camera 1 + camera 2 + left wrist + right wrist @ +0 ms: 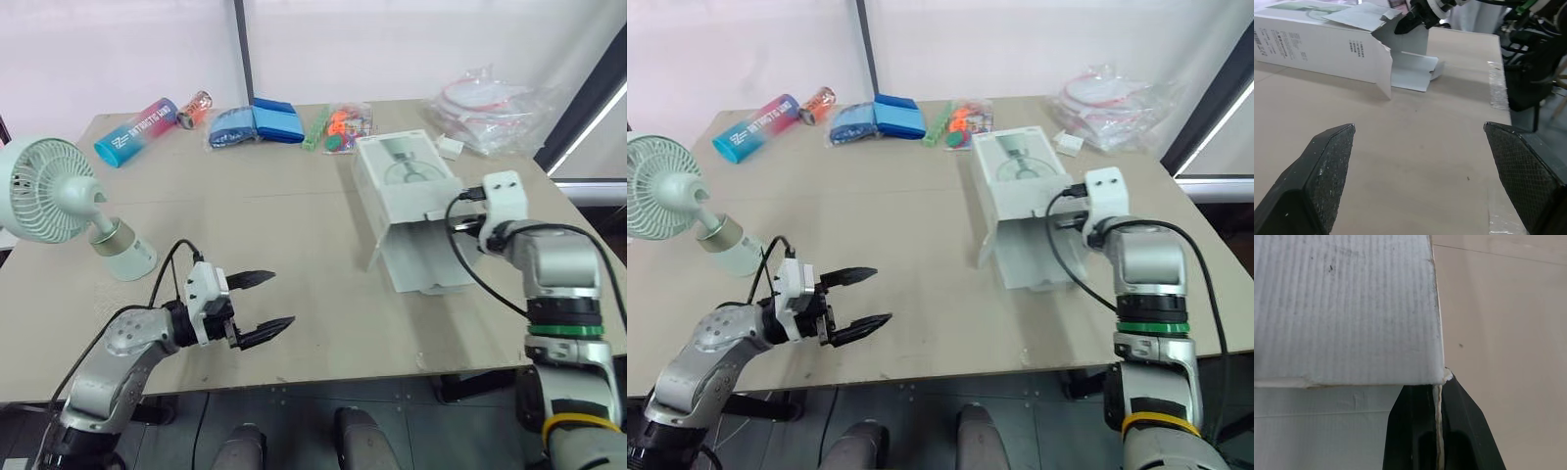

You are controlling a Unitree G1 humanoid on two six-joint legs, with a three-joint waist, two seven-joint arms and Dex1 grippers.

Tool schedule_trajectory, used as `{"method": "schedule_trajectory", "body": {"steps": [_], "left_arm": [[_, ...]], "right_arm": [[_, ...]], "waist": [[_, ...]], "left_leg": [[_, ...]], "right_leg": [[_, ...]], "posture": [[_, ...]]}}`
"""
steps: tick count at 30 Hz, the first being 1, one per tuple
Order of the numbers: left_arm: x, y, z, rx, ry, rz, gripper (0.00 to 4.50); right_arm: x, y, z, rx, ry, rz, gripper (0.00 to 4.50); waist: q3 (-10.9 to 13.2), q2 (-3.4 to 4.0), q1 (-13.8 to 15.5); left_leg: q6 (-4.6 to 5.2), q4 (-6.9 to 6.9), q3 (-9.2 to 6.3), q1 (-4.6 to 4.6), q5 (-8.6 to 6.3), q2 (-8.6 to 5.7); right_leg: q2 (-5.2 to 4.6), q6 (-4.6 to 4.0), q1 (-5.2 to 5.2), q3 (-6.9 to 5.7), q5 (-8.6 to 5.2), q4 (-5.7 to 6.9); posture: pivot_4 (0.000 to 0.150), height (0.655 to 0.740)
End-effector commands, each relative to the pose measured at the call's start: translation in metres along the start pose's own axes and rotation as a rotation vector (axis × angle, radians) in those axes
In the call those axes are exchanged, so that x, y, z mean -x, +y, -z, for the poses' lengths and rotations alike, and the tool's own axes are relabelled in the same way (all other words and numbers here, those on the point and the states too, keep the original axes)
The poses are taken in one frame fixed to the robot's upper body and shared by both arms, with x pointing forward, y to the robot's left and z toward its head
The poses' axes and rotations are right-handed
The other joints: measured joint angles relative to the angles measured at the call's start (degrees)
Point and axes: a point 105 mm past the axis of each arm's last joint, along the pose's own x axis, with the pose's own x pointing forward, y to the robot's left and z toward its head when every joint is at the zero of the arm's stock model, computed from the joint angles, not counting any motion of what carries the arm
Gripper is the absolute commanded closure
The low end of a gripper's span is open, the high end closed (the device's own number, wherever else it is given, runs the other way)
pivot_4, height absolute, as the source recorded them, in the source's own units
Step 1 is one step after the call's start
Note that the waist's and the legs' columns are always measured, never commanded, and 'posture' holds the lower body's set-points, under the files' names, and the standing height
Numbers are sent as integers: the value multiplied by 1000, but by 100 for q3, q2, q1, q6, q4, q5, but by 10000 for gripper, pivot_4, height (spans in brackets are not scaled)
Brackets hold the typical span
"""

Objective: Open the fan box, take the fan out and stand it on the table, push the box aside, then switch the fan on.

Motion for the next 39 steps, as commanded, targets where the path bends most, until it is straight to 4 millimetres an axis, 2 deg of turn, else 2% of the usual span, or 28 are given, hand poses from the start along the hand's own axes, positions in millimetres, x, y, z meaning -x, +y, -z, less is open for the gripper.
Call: {"method": "schedule_trajectory", "body": {"steps": [1, 4, 7, 10, 11, 12, 13, 14, 15, 17, 19, 20, 23, 26, 30, 31, 33, 35, 39], "left_arm": [[-4, 5, -3, -39, 1, 42, 0], [-7, 6, -2, -48, -1, 60, 0], [-8, 7, -1, -56, -5, 59, 0], [-9, 8, -4, -61, -24, 50, 0], [-9, 9, -5, -63, -27, 48, 0], [-9, 9, -5, -65, -29, 48, 0], [-8, 9, -5, -64, -28, 47, 0], [-8, 9, -5, -63, -28, 46, 0], [-7, 9, -5, -61, -26, 45, 0], [-5, 9, -5, -59, -20, 38, 0], [-2, 9, -5, -59, -11, 32, 0], [1, 9, -4, -59, -2, 29, 0], [8, 10, -3, -53, 16, 17, 0], [14, 15, -2, -32, 16, -28, 0], [20, 15, 3, 25, 1, -73, 0], [22, 15, 3, 31, -1, -84, 0], [28, 18, 0, 32, -13, -141, 0], [33, 19, -1, 25, -19, -184, 0], [37, 20, -5, 5, -59, -287, 0]], "right_arm": [[19, -25, -5, -26, -35, 80, 44614], [25, -36, 7, -48, 4, 114, 44614], [27, -40, 8, -38, -3, 123, 44614], [28, -39, 8, -10, -15, 113, 35448], [28, -36, 8, -2, -20, 99, 35448], [28, -34, 7, 3, -24, 88, 29061], [29, -32, 7, 6, -29, 74, 24618], [29, -30, 6, 7, -33, 65, 22094], [34, -28, 3, 43, -52, 39, 16043], [42, -29, 1, 102, -56, 1, 9905], [54, -30, 4, 218, -54, -51, 1636], [60, -30, 6, 277, -46, -83, 287], [79, -37, 10, 412, -42, -154, 287], [96, -41, 5, 535, -96, -221, 287], [116, -22, -7, 621, -232, -397, 287], [119, -13, -12, 616, -284, -449, 287], [127, 29, -31, 557, -473, -641, 287], [131, 59, -42, 508, -588, -775, 287], [123, 99, -55, 455, -706, -949, 287]], "waist": [[0, 0, 3], [-1, 1, 3], [-1, 3, -8], [-1, 3, -5], [-1, 3, -3], [-1, 3, -3], [-1, 3, -4], [-1, 3, -5], [-1, 3, -3], [1, 7, 2], [2, 9, 42], [1, 9, 51], [2, 8, 53], [3, 9, 43], [8, 11, 4], [8, 11, -1], [15, 1, -19], [20, -7, -29], [24, -9, 3]], "left_leg": [[1, 0, 0, 0, 0, 0], [1, 0, 1, 0, 0, 0], [3, 0, 2, 4, -1, 0], [5, 0, 4, 6, 0, 0], [6, 1, 4, 6, 0, 0], [6, 0, 4, 6, 1, 0], [6, 0, 3, 6, 1, 0], [6, 1, 4, 6, 0, 0], [6, 1, 4, 6, 0, 0], [7, 0, 3, 4, 0, 0], [7, 1, 3, 1, 0, 0], [8, 1, 2, -3, 0, -1], [15, 4, 4, -1, -4, -1], [16, 4, 6, 14, -5, 0], [47, -3, 14, 69, -22, 3], [56, -3, 15, 84, -28, 6], [61, -6, 17, 102, -31, 10], [58, -4, 21, 119, -33, 22], [57, -3, 20, 130, -35, 31]], "right_leg": [[0, 0, 0, 0, 0, -1], [0, 1, 1, 0, 1, -2], [1, 1, 1, 1, 1, -2], [1, 0, 3, 3, 2, -2], [1, 1, 4, 3, 2, -2], [1, 1, 5, 4, 2, -3], [1, 1, 5, 4, 2, -3], [1, 1, 5, 4, 2, -3], [1, 1, 5, 4, 2, -3], [1, 1, 4, 4, 2, -3], [0, 4, 4, 4, 1, -6], [0, 7, 4, 4, 1, -10], [0, 11, 10, 4, 0, -17], [1, 14, 23, 4, -2, -18], [3, 46, 109, 8, -48, -20], [5, 51, 124, 8, -57, -20], [8, 52, 142, 8, -62, -21], [20, 47, 157, 10, -60, -25], [28, 26, 161, 11, -45, -32]], "posture": [[1500, 7400], [1500, 7400], [1500, 7400], [1500, 7400], [1500, 7400], [1500, 7400], [1500, 7400], [1500, 7400], [1500, 7400], [1500, 7400], [1500, 7400], [1500, 7400], [1500, 7400], [1500, 7400], [1500, 7400], [1500, 7400], [1500, 7400], [1500, 7400], [1500, 7400]]}}
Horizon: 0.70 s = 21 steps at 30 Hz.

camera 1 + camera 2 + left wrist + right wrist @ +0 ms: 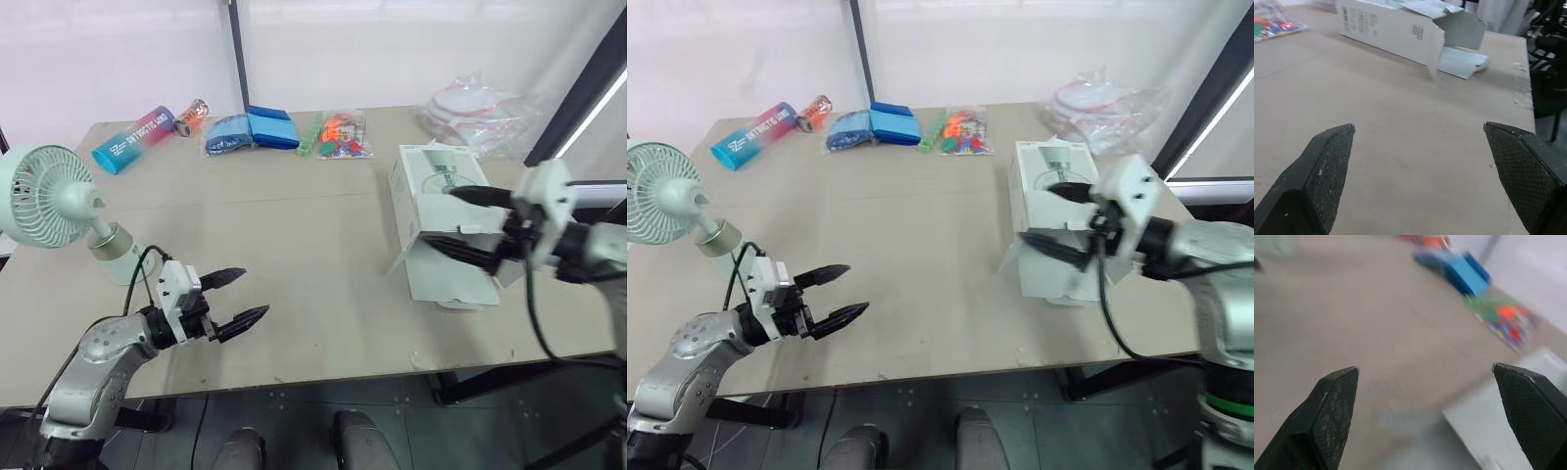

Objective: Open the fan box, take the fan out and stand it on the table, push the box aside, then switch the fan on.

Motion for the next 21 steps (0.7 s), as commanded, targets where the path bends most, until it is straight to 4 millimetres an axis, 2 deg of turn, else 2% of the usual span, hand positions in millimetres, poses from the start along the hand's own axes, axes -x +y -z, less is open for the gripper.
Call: {"method": "schedule_trajectory", "body": {"steps": [1, 5, 9, 15, 21], "left_arm": [[5, 1, -19, -63, -82, -109, 0], [11, -4, -24, -77, -100, -152, 0], [35, -11, -27, -87, -74, -259, 0], [68, -22, -38, -109, -82, -467, 0], [111, -10, -41, -203, -71, -792, 0]], "right_arm": [[-33, 8, -14, 12, -139, -117, 287], [-60, 22, -18, -13, -206, -232, 287], [-95, 47, -17, -46, -261, -391, 287], [-131, 60, -16, -86, -288, -483, 287], [-157, 72, -32, -84, -351, -563, 287]], "waist": [[2, -4, 9], [6, -7, 77], [7, -5, 42], [10, 1, 13], [12, 4, 5]], "left_leg": [[-1, 1, -3, 13, -1, 0], [-10, 3, -15, -10, -3, -2], [-20, 2, -9, -38, -3, -1], [-29, 4, 1, -40, 2, 4], [-29, 2, 2, -42, 1, 9]], "right_leg": [[0, -13, -4, 0, 8, -2], [-1, -15, -21, -6, 11, -10], [0, -23, -58, -2, 17, -9], [1, -24, -61, 1, 25, -9], [8, -28, -67, 1, 24, -9]], "posture": [[1500, 7400], [1500, 7400], [1500, 7400], [1500, 7400], [1500, 7400]]}}
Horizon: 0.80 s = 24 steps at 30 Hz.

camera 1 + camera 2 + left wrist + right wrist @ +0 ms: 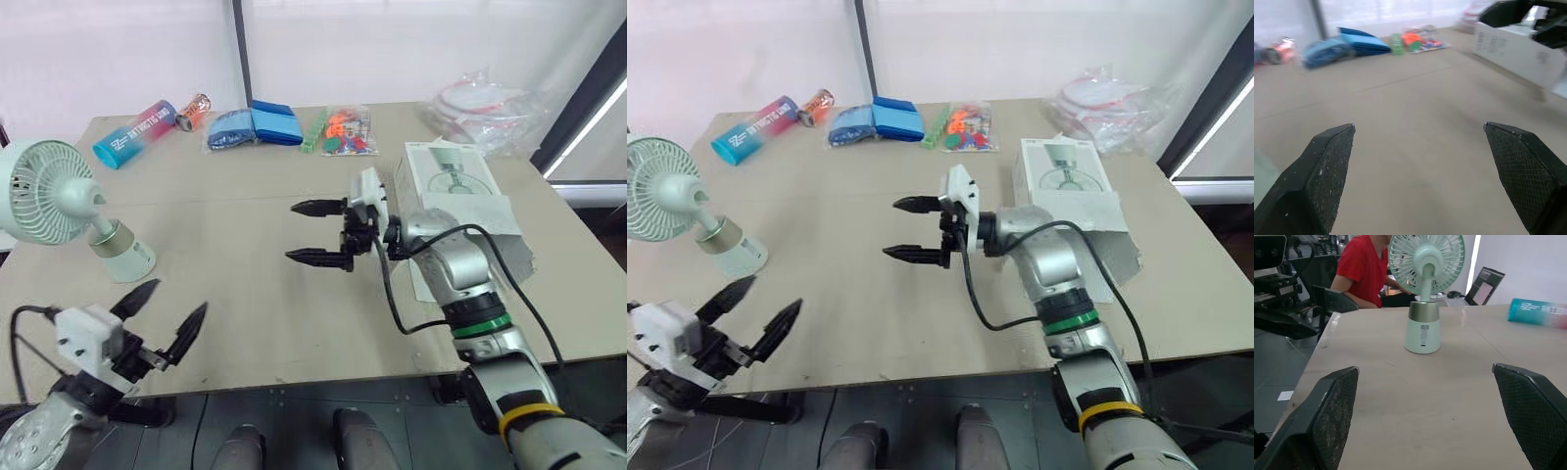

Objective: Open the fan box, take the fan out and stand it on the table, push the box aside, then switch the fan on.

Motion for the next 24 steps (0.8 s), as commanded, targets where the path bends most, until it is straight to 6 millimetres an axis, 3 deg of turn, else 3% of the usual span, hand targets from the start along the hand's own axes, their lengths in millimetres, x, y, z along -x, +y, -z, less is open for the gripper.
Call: {"method": "schedule_trajectory", "body": {"steps": [1, 7, 14, 24], "left_arm": [[13, 21, -16, -107, -52, -157, 0], [32, 61, -21, -178, -68, -359, 0], [49, 105, -33, -237, -75, -448, 0], [38, 129, -46, -307, -80, -447, 0]], "right_arm": [[-14, -3, -17, 54, -54, -36, 287], [-26, -1, -26, 43, -144, -50, 287], [-33, -1, -27, 25, -190, -8, 287], [-32, -3, -24, 33, -196, 46, 287]], "waist": [[0, 0, 0], [0, 0, 0], [0, 0, -6], [1, 1, -13]], "left_leg": [[0, 0, 0, 0, 0, 1], [-3, 0, -1, -1, -1, 1], [-8, 0, -1, -2, -4, 9], [-16, 0, 2, -3, -8, 19]], "right_leg": [[1, 0, 0, 0, 0, 0], [3, -1, -1, 1, 1, 0], [11, -3, -7, 0, 1, 0], [22, -9, -12, 1, 4, 1]], "posture": [[1500, 7400], [1500, 7400], [1500, 7400], [1500, 7400]]}}
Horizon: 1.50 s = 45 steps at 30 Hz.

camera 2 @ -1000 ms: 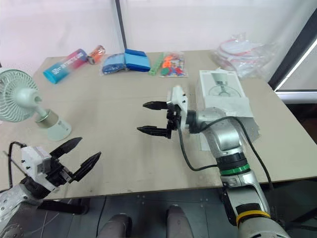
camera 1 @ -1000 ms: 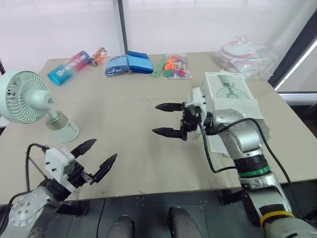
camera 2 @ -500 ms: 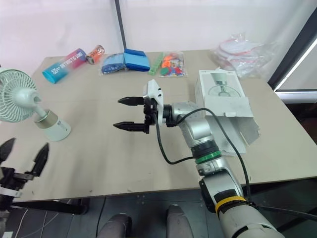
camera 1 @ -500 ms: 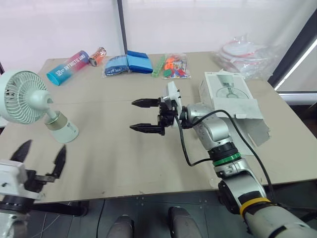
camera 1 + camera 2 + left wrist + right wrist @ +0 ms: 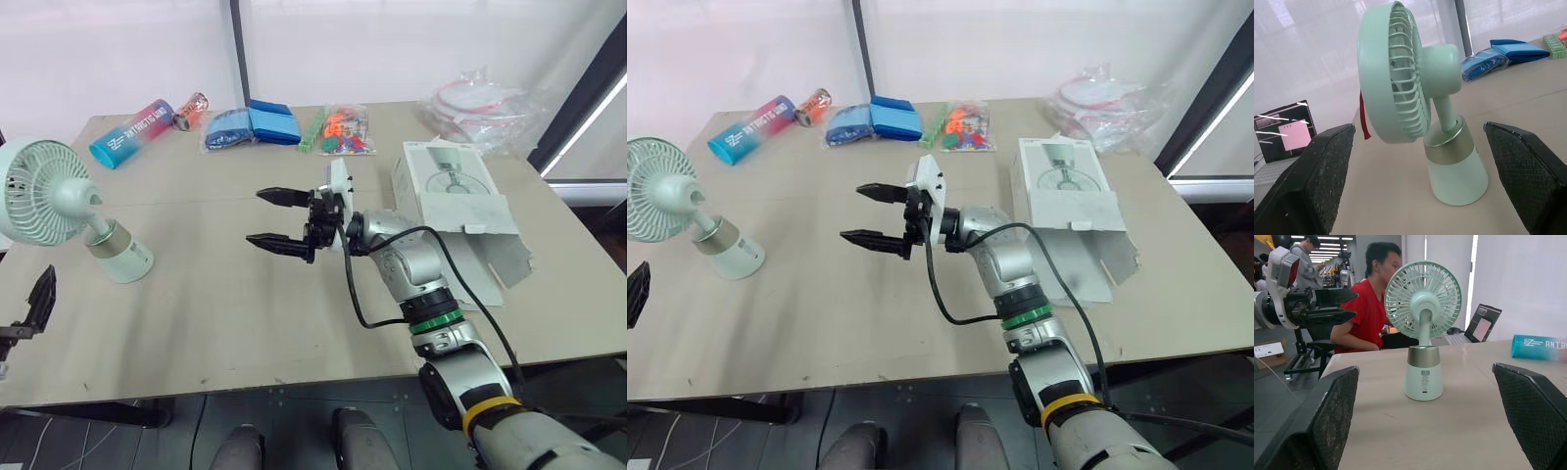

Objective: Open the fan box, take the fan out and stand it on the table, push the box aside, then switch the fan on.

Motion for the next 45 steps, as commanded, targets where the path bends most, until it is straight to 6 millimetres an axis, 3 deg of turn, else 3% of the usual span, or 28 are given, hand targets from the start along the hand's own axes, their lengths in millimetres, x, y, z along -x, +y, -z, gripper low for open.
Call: {"method": "schedule_trajectory", "body": {"steps": [1, 8, 15, 30, 34, 37, 39, 45], "left_arm": [[-2, 12, -6, -40, -21, -41, 0], [-21, 21, 2, -43, -17, -68, 0], [-35, 16, 4, -29, -26, -36, 0], [-63, 25, 9, 14, -17, -20, 0], [-67, 29, 7, 31, -20, -30, 9702], [-67, 31, 5, 44, -34, -38, 21346], [-67, 31, 4, 57, -39, -41, 23885], [-67, 17, -3, 89, -63, -1, 24505]], "right_arm": [[1, 4, -11, 63, -24, -13, 287], [4, 8, -3, 88, 17, -19, 287], [7, 8, -3, 101, 24, -4, 287], [10, 10, -3, 108, 35, 14, 287], [11, 9, -5, 109, 33, 21, 0], [12, 8, -7, 105, 19, 31, 0], [11, 7, -8, 102, 17, 35, 0], [7, 4, -14, 79, -21, 58, 0]], "waist": [[0, 0, -1], [0, 0, -2], [0, -1, -5], [0, 0, -10], [0, -1, -8], [0, -1, -9], [0, -1, -13], [0, -1, -14]], "left_leg": [[0, 0, 0, 0, 0, 0], [-4, 0, 0, 1, 0, 8], [-6, -1, 2, 1, -1, 11], [-7, -3, 3, 1, -1, 14], [-8, -3, 2, 0, -1, 14], [-8, -3, 2, 0, -1, 14], [-8, -3, 2, 0, -1, 14], [-8, -3, 2, 0, -1, 15]], "right_leg": [[0, -1, 0, 0, 0, 0], [9, -9, -4, 0, 6, 0], [12, -12, -7, 0, 8, 0], [13, -14, -11, 0, 10, 0], [14, -14, -11, 0, 11, 0], [14, -14, -11, 0, 11, 1], [14, -14, -12, 0, 11, 1], [14, -15, -13, 0, 11, 1]], "posture": [[1500, 7400], [1500, 7400], [1500, 7400], [1500, 7400], [1500, 7400], [1500, 7400], [1500, 7400], [1500, 7400]]}}
